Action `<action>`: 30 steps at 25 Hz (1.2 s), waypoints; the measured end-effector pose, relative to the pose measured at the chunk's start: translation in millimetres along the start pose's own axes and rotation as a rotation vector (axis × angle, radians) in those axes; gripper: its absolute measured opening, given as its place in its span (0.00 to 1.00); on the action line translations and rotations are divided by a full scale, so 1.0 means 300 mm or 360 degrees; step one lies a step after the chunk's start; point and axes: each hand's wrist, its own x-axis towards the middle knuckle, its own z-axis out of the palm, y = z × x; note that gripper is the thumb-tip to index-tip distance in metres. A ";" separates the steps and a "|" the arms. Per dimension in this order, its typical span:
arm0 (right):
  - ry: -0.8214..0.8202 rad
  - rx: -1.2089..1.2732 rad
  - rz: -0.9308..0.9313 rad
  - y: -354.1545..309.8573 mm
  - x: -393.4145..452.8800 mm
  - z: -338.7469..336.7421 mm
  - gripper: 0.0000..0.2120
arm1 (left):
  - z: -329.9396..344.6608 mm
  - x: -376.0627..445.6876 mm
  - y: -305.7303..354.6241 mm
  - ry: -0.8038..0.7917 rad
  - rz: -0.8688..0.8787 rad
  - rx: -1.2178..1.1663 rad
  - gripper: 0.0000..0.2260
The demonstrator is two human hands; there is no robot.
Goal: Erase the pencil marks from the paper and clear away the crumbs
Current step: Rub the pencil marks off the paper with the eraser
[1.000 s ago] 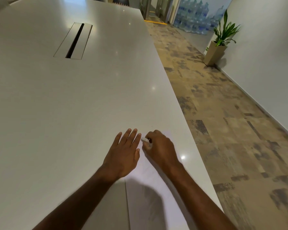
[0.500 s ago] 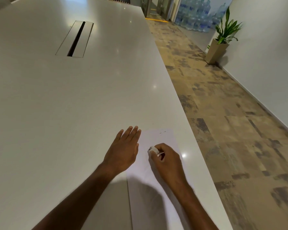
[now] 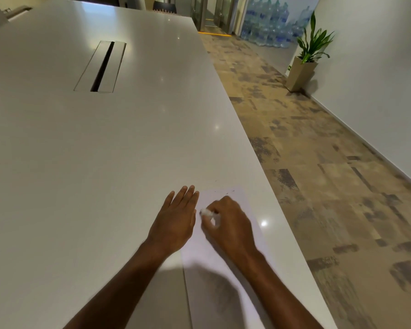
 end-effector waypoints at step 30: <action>-0.0017 0.0327 0.0373 0.107 0.021 -0.094 0.05 | -0.009 0.006 0.008 -0.0100 -0.0043 0.0060 0.23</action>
